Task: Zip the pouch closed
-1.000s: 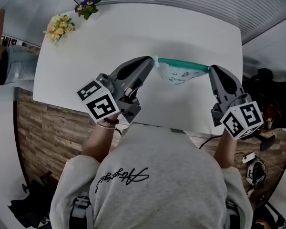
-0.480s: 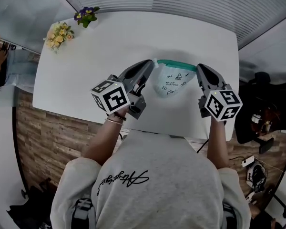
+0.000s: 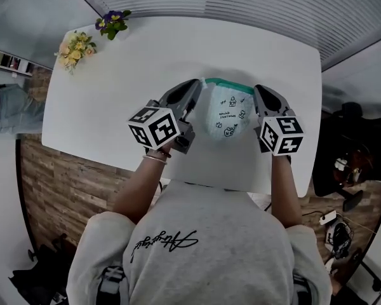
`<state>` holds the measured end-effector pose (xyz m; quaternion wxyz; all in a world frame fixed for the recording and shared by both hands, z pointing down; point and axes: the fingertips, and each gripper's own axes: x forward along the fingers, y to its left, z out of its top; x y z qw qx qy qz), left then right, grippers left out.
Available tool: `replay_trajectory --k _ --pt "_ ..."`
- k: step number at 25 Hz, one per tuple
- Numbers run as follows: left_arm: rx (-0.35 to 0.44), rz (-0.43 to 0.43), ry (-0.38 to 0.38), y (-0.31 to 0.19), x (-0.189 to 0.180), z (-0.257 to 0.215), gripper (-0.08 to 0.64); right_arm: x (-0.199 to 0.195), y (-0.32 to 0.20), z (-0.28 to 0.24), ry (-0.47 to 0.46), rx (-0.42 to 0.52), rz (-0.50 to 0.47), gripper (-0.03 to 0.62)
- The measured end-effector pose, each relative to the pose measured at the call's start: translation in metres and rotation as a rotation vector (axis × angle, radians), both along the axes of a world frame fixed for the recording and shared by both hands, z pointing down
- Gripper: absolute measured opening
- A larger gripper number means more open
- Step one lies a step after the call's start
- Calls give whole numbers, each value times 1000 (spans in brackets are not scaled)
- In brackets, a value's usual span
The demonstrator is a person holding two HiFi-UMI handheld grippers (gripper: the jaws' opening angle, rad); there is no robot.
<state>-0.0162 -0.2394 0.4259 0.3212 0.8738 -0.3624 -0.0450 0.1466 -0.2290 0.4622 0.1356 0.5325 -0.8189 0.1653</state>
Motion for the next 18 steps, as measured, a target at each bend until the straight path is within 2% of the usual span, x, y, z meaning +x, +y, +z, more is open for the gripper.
replay_trajectory --k 4,9,13,18 --pt "-20 -25 -56 -12 -4 15 6 -4 -14 15 31 -41 -14 12" --pt "-48 13 -151 -21 -5 34 8 -8 -23 31 73 -80 -30 12" --pt "-72 7 -187 -26 -8 45 8 -12 -25 42 112 -113 -57 14" --pt "-81 19 -297 -30 -12 58 8 -18 -30 49 162 -129 -81 14"
